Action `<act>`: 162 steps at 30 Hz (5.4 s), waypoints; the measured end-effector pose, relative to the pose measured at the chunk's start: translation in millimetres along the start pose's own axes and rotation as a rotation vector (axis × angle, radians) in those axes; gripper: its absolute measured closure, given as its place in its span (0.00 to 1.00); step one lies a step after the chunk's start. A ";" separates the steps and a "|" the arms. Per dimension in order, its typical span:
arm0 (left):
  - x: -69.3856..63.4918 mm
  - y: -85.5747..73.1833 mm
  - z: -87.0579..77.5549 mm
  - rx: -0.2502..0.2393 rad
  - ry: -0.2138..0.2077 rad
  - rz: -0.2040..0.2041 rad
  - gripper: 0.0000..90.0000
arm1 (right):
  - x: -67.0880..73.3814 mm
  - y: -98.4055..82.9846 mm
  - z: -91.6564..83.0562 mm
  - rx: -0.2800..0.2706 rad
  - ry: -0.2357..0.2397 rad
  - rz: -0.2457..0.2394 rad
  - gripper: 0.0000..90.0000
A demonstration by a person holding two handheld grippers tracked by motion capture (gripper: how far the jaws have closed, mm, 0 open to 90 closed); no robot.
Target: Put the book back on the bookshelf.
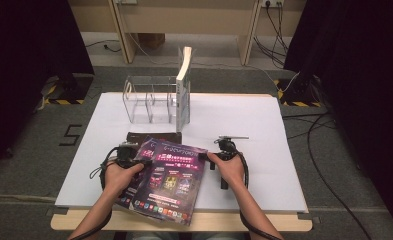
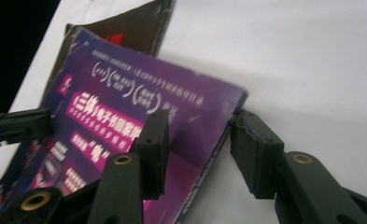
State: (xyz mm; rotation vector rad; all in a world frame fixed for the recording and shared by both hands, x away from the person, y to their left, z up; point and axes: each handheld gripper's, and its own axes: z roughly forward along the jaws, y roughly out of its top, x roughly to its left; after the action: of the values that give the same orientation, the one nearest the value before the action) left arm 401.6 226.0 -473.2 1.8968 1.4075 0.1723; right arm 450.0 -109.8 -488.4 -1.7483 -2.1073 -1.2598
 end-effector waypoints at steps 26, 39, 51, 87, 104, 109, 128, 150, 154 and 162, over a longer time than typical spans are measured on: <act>4.7 -2.5 -17.1 -0.098 0.012 -0.024 0.73 | 60.3 13.2 -31.7 -0.164 0.081 -0.077 0.93; -6.0 12.5 -58.6 -0.292 0.032 -0.008 0.46 | 116.3 29.3 -50.6 -0.314 0.084 -0.260 0.95; -22.4 21.7 -77.5 -0.385 0.035 0.034 0.43 | 147.8 45.1 -57.5 -0.416 0.076 -0.341 0.95; -104.6 58.4 -70.4 -0.457 0.009 0.180 0.32 | 189.6 70.7 -43.7 -0.509 0.042 -0.383 0.95; -106.8 66.2 -70.3 -0.461 0.048 0.168 0.29 | 197.9 74.4 -44.2 -0.534 0.045 -0.395 0.95; -107.3 69.0 -70.0 -0.462 0.062 0.171 0.29 | 201.5 76.2 -45.7 -0.545 0.045 -0.401 0.95; -117.3 82.0 -59.7 -0.469 0.159 0.185 0.36 | 206.4 74.6 -46.6 -0.555 0.047 -0.413 0.95; -100.7 72.3 -75.9 -0.498 0.114 0.089 0.77 | 223.2 70.9 -45.0 -0.556 0.086 -0.449 0.91; -92.1 69.3 -77.7 -0.515 0.134 0.109 0.91 | 225.7 73.1 -44.4 -0.544 0.090 -0.494 0.81; -71.1 73.6 -80.5 -0.510 0.141 0.133 0.93 | 223.7 73.2 -52.7 -0.515 0.147 -0.553 0.75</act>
State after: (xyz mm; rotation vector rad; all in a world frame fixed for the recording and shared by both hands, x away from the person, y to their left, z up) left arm 389.2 195.4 -347.2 1.5690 1.1830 0.6753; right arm 420.3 23.1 -289.2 -1.1632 -2.4126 -2.1597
